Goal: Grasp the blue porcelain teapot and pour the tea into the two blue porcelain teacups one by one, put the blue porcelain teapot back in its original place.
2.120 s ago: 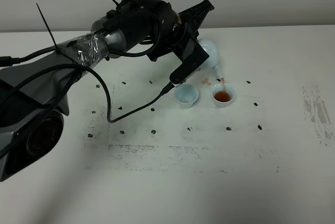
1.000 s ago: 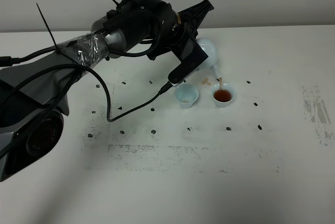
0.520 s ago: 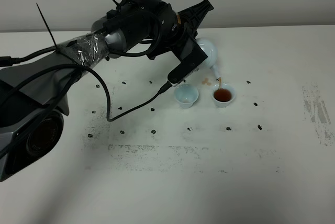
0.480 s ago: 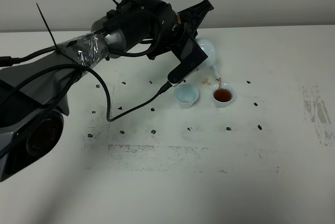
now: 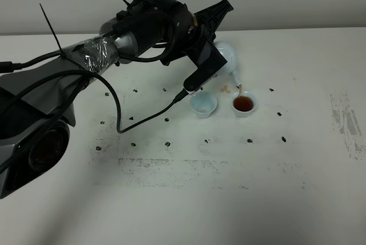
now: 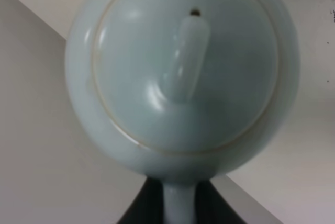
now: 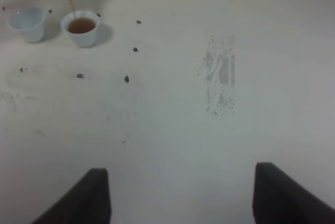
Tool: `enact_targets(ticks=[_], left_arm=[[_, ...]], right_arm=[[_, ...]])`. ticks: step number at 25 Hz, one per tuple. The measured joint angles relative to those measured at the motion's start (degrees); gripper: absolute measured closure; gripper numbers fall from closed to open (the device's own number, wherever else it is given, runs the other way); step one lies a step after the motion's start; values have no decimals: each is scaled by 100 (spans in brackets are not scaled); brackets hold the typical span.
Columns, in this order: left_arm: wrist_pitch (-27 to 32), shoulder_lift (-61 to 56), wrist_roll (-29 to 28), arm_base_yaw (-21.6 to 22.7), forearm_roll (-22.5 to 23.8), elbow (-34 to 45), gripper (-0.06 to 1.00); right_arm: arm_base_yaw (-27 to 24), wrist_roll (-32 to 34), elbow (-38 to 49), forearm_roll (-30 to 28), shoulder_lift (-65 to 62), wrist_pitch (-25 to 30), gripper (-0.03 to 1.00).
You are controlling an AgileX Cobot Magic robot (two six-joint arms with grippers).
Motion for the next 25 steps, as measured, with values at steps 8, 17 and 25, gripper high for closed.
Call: enact_targets(ticks=[8,17,25], left_arm=[[32,0,-97,0,-230,0,91],[152,-114,-1261,0,-501,12,91],[1080,-1008,-4264,-18,-537,12,91]], right_arm=[[0,0,0,0,0,0,41],[0,0,0,0,0,0,41],[0,0,0,0,0,0,41]])
